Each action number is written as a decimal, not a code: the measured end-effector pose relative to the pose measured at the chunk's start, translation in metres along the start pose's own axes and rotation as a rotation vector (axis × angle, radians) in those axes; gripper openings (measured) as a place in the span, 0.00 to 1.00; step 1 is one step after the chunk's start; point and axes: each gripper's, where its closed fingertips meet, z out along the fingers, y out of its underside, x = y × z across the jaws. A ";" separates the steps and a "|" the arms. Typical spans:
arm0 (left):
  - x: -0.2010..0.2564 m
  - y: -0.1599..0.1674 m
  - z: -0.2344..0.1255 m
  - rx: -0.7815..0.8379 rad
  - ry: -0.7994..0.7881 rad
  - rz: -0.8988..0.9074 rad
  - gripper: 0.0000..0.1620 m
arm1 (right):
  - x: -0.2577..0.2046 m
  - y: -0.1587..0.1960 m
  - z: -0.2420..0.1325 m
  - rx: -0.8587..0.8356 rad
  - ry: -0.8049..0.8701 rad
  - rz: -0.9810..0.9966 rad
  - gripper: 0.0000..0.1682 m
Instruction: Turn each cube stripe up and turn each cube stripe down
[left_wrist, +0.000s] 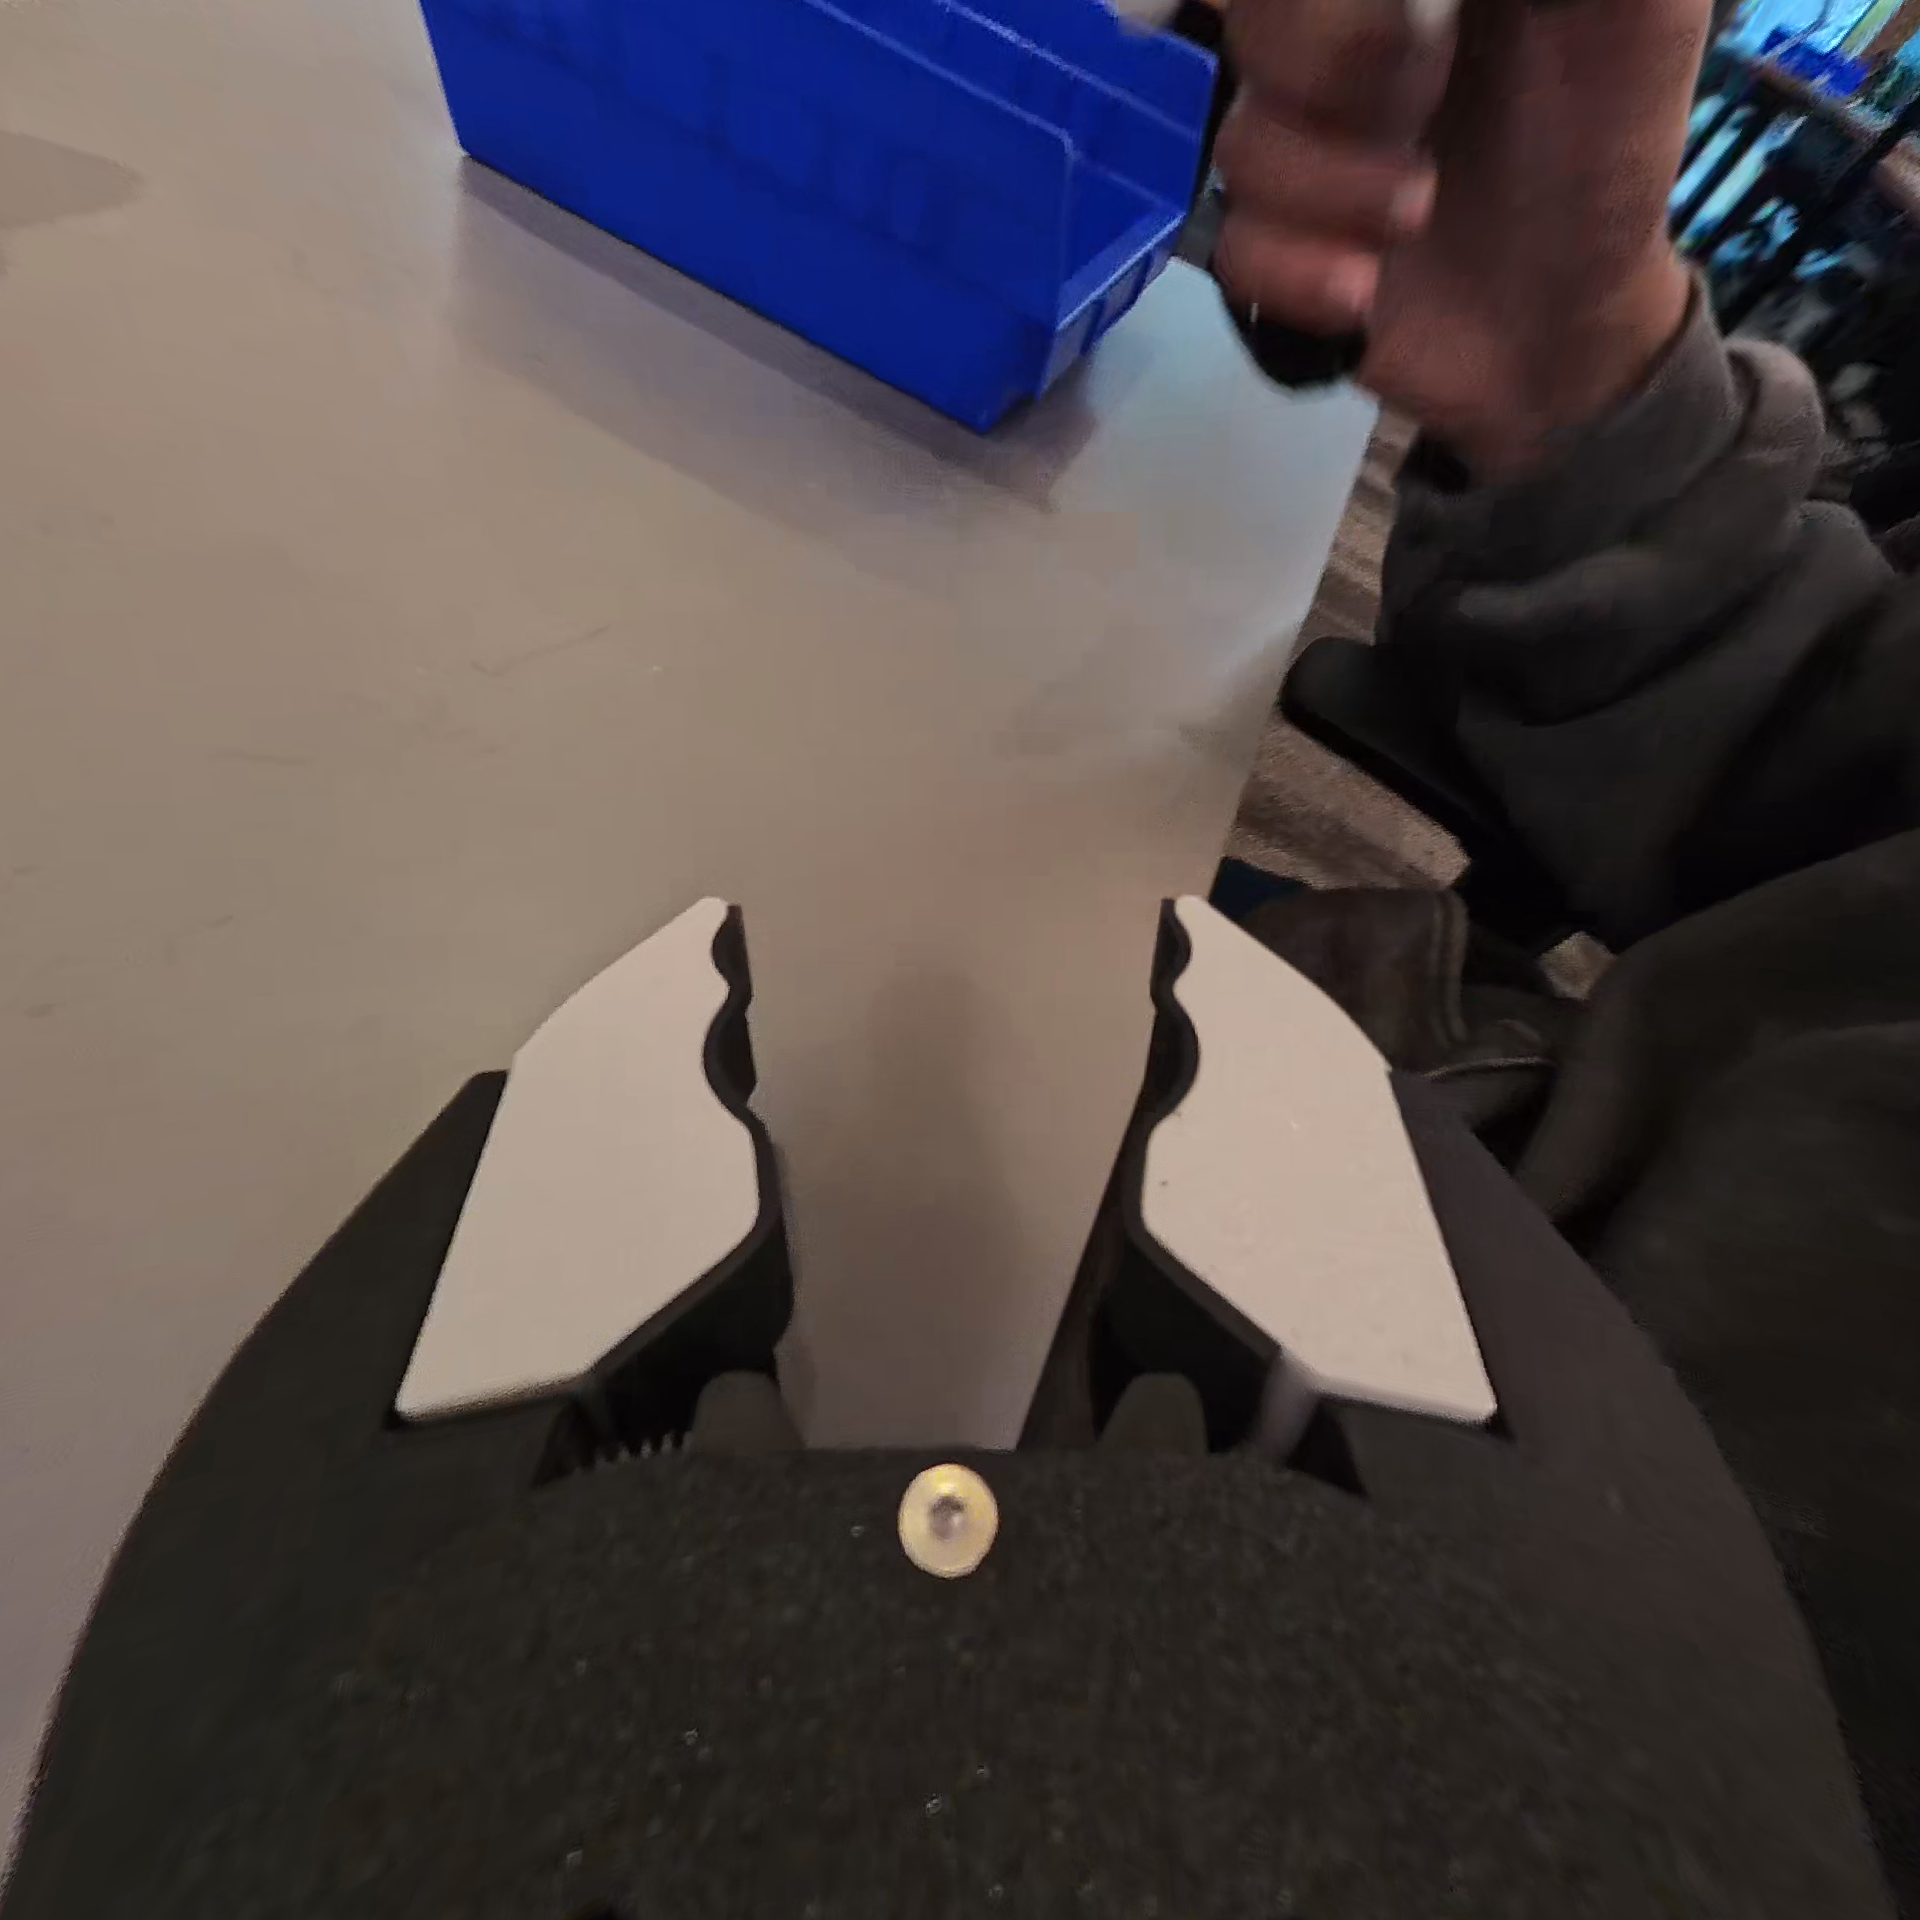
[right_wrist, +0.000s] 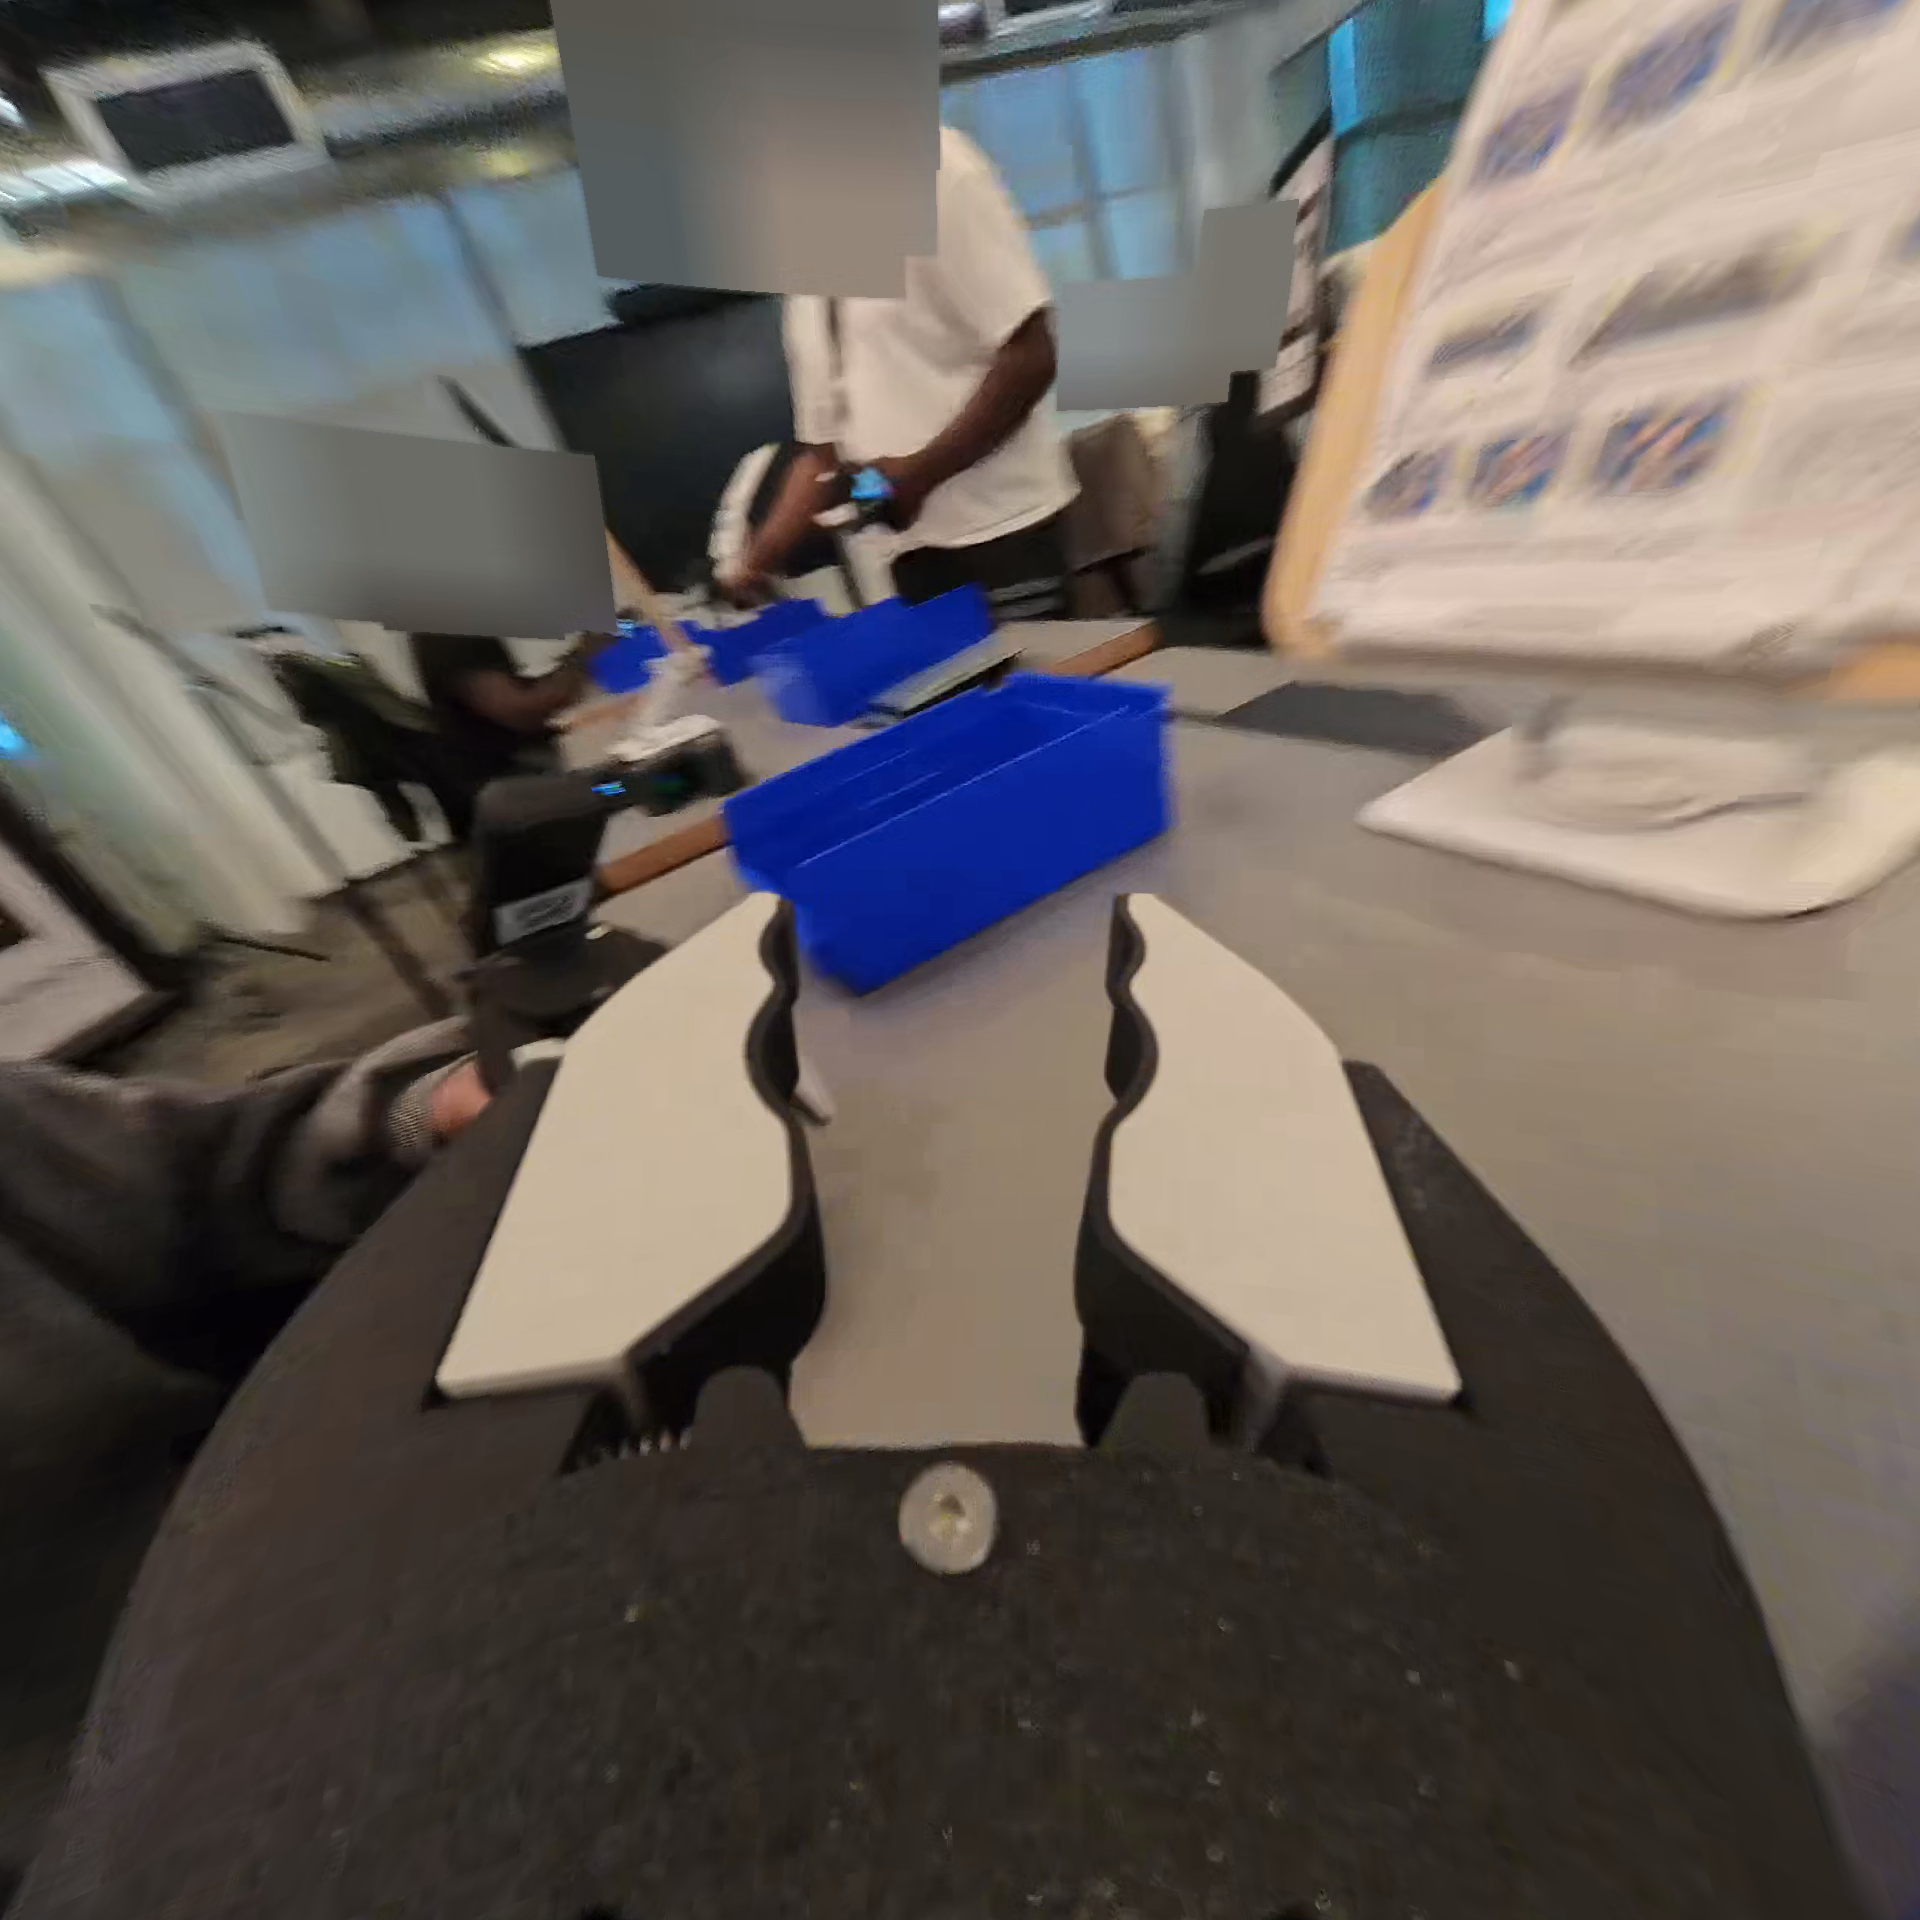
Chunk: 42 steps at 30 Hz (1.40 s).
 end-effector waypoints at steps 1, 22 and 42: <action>-0.004 0.002 0.000 -0.013 -0.025 0.009 0.45 | -0.010 0.026 0.015 -0.021 -0.050 0.049 0.34; -0.308 -0.025 -0.218 -0.496 -0.811 -0.712 0.43 | -0.045 0.112 0.052 -0.216 -0.150 0.047 0.30; -0.368 0.020 -0.197 -0.606 -0.866 -0.813 0.27 | -0.043 0.110 0.042 -0.233 -0.157 -0.010 0.27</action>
